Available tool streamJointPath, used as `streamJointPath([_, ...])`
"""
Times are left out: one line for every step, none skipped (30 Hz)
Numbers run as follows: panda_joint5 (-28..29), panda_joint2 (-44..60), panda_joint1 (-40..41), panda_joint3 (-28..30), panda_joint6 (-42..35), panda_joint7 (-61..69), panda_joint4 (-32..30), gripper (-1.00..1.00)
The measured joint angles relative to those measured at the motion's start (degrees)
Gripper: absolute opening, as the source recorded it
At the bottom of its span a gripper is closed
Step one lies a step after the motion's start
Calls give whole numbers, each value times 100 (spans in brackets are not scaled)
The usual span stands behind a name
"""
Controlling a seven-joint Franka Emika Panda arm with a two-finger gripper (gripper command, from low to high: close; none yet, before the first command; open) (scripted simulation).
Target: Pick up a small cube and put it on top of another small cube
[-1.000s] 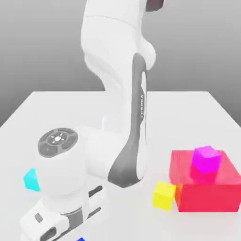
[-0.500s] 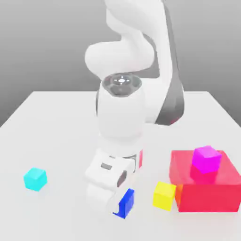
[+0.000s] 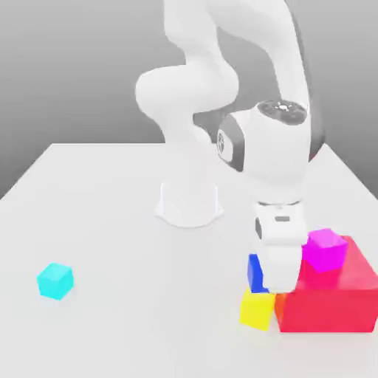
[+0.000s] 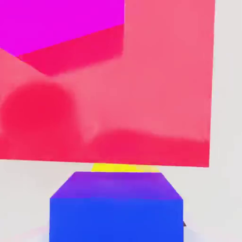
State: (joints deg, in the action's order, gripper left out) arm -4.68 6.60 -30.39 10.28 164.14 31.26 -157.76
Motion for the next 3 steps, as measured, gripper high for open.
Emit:
streamJointPath([0, 0, 0, 0, 0, 0, 0, 100])
streamJointPath([0, 0, 0, 0, 0, 0, 0, 100])
streamJointPath([0, 0, 0, 0, 0, 0, 0, 100])
